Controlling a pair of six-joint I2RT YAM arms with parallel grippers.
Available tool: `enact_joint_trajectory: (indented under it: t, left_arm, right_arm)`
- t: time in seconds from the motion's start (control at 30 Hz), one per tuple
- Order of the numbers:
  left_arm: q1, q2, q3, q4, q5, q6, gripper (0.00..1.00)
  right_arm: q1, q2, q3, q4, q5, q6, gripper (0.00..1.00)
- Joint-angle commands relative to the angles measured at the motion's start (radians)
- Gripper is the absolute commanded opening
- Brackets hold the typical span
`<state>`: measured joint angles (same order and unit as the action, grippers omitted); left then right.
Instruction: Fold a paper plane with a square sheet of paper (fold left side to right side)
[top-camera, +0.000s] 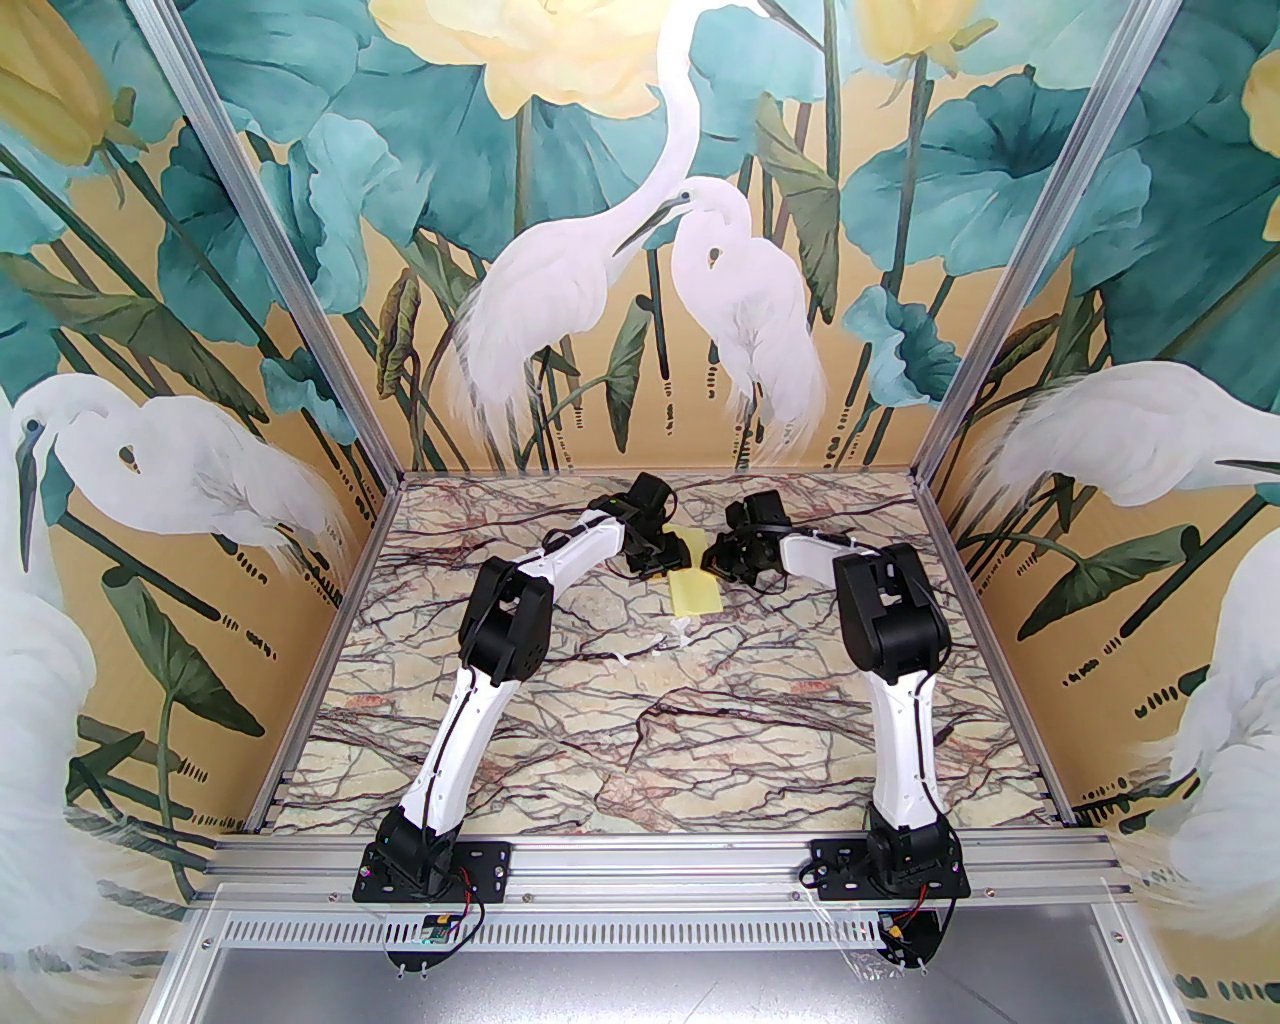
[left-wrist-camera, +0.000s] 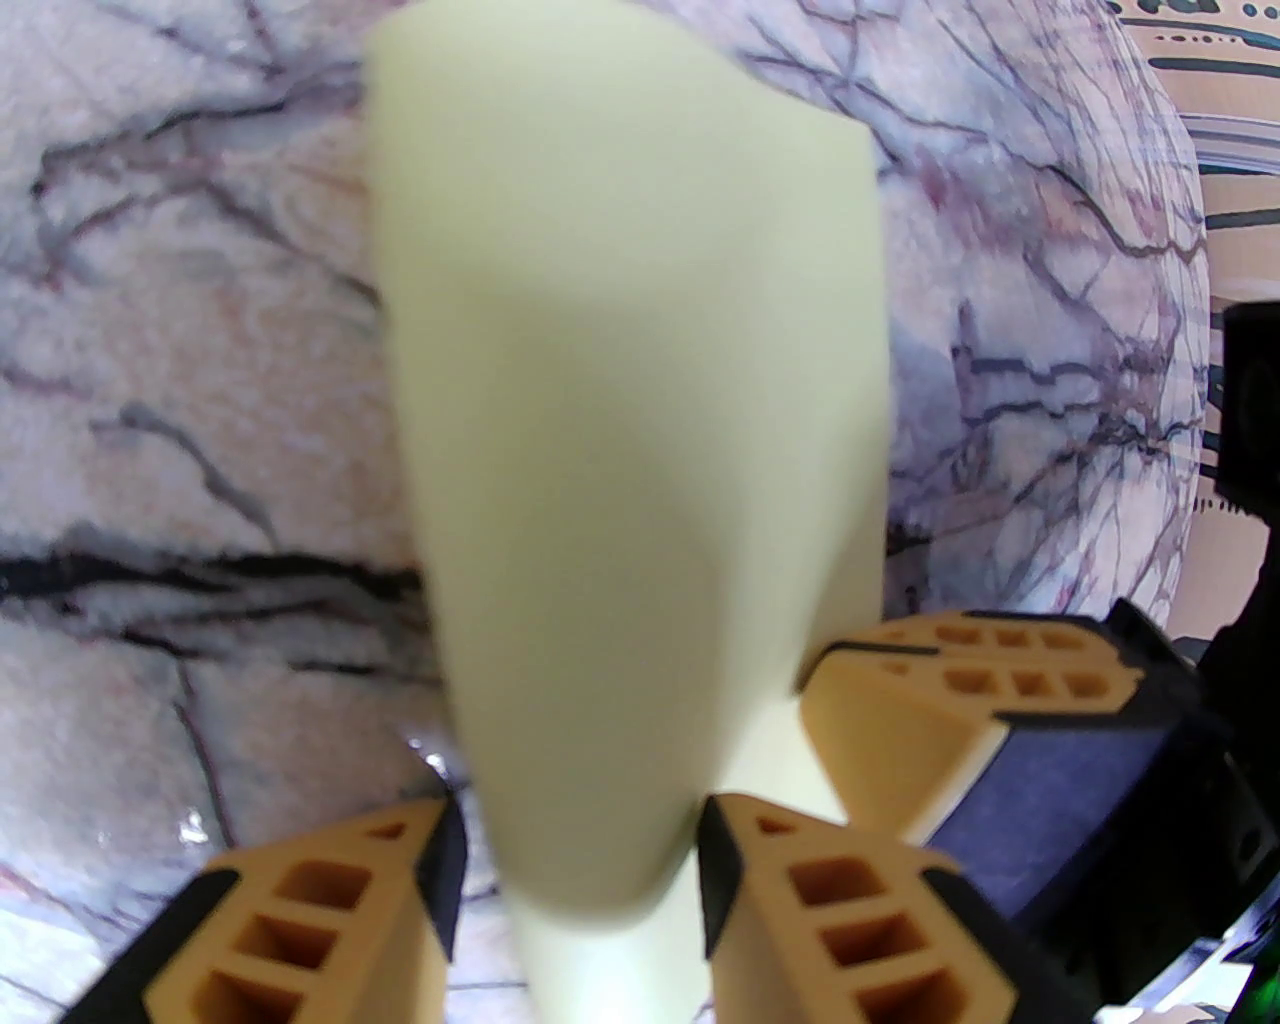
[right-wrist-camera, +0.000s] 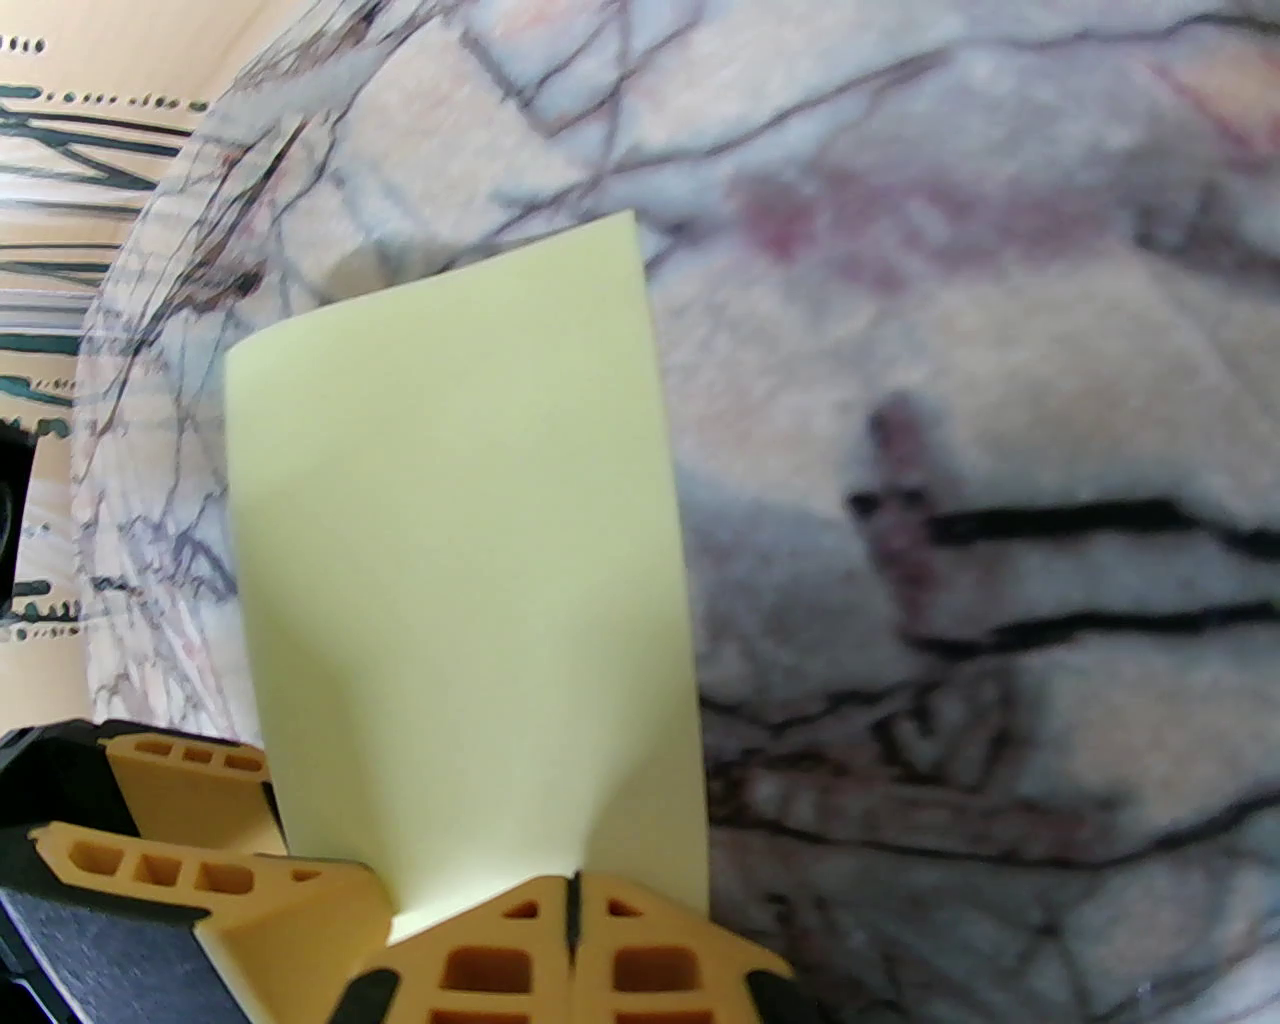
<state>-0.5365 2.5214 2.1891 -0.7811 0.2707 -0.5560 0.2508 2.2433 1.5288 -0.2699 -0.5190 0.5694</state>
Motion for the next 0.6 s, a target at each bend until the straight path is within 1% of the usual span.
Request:
enact_joint_trajectory:
  t: [0.0, 0.1, 0.17, 0.27, 0.37, 0.4, 0.47, 0.53, 0.57]
  left_arm:
    - [-0.023, 0.104, -0.012, 0.03, -0.014, 0.017, 0.46]
    - [-0.021, 0.078, -0.014, 0.02, -0.029, 0.027, 0.51]
    - [-0.017, 0.033, -0.027, 0.016, -0.051, 0.036, 0.59]
    - [-0.001, -0.06, -0.09, 0.058, -0.054, 0.038, 0.6]
    - [0.006, -0.175, -0.195, 0.152, -0.051, 0.031, 0.58]
    - [0.007, -0.201, -0.22, 0.179, -0.049, 0.025, 0.57]
    - [0.006, -0.226, -0.246, 0.212, -0.033, 0.005, 0.52]
    - [0.005, -0.231, -0.253, 0.23, -0.013, -0.011, 0.4]
    - [0.005, -0.231, -0.258, 0.246, 0.001, -0.016, 0.3]
  right_arm:
    - [0.005, 0.039, 0.027, -0.09, 0.059, -0.041, 0.0]
    - [0.011, 0.04, 0.031, -0.101, 0.075, -0.047, 0.0]
    - [0.014, 0.041, 0.034, -0.107, 0.08, -0.05, 0.0]
    - [0.016, 0.042, 0.037, -0.112, 0.079, -0.052, 0.0]
    - [0.016, 0.041, 0.035, -0.113, 0.08, -0.052, 0.0]
    - [0.016, 0.042, 0.036, -0.114, 0.082, -0.052, 0.0]
    - [0.016, 0.042, 0.036, -0.114, 0.083, -0.055, 0.0]
    - [0.016, 0.044, 0.036, -0.116, 0.081, -0.054, 0.0]
    - [0.017, 0.044, 0.038, -0.117, 0.082, -0.056, 0.0]
